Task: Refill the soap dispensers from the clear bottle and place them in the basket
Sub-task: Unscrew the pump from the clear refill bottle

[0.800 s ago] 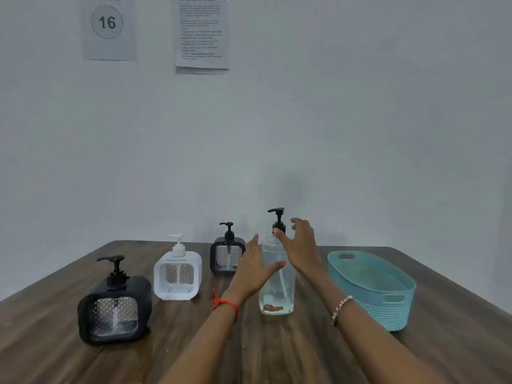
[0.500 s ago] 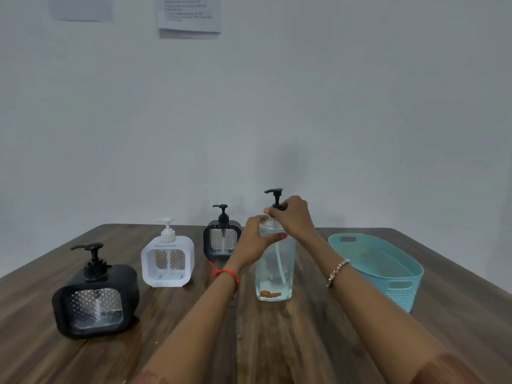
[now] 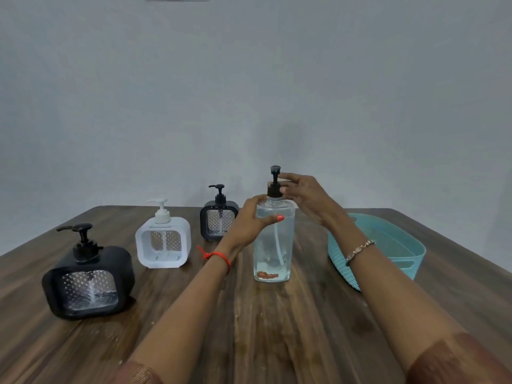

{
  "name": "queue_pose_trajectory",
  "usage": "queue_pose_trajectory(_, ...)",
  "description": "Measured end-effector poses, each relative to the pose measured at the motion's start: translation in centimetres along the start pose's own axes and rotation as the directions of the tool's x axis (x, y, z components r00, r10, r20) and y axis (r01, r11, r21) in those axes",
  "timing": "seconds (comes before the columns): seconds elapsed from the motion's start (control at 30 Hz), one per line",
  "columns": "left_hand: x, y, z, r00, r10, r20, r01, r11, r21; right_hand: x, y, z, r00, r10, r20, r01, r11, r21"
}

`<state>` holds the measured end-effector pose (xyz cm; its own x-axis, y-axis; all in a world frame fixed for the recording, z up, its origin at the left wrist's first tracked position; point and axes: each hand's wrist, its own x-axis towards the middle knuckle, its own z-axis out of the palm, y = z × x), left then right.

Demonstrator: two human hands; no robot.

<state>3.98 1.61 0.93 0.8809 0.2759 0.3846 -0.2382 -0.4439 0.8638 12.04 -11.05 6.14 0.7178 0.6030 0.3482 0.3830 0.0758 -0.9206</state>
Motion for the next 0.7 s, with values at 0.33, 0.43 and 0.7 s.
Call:
queue_pose_trajectory(0.33,-0.3,0.2,0.1,1.000,-0.030,-0.004,0.030,0.998,-0.059,0.3,-0.8,-0.2,0.990,0.079,-0.119,-0.084,0.996,-0.035)
queue_pose_trajectory(0.43,-0.4,0.2,0.2,1.000,-0.027,-0.005,0.027,0.997,-0.068,0.2,-0.4,-0.2,0.992,0.068,-0.108,-0.072,0.997,-0.031)
queue_pose_trajectory(0.7,-0.6,0.4,0.2,0.999,-0.042,-0.011,0.041,0.995,-0.087,0.1,-1.3,1.0,0.983,0.005,-0.186,-0.033,0.988,-0.150)
